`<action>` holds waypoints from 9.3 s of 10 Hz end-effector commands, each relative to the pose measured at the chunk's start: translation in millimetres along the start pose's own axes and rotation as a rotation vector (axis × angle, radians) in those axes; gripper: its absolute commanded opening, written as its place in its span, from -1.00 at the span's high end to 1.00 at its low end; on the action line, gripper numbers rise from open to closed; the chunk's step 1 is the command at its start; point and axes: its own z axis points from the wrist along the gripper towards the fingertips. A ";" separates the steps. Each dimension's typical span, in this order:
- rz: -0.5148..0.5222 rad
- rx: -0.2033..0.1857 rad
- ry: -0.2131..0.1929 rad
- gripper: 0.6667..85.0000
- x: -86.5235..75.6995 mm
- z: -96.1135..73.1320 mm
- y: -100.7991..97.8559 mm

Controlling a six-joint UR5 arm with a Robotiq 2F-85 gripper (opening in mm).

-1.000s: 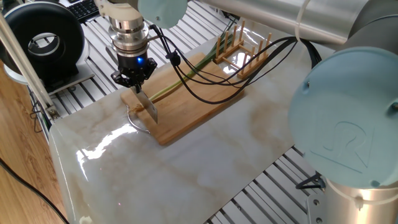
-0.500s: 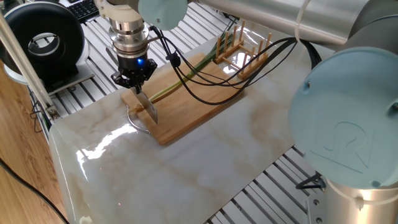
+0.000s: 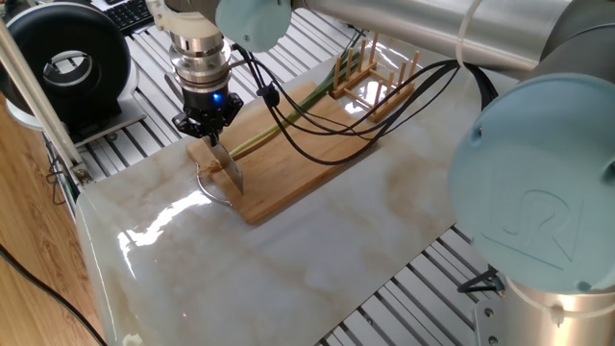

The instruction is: Chop the green garlic

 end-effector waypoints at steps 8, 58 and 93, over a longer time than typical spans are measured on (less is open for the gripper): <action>0.010 -0.009 0.004 0.98 -2.8 6.3 2.5; 0.041 -0.043 0.190 0.98 36.3 -53.7 8.7; -0.070 0.061 0.113 0.98 30.7 -91.8 -68.4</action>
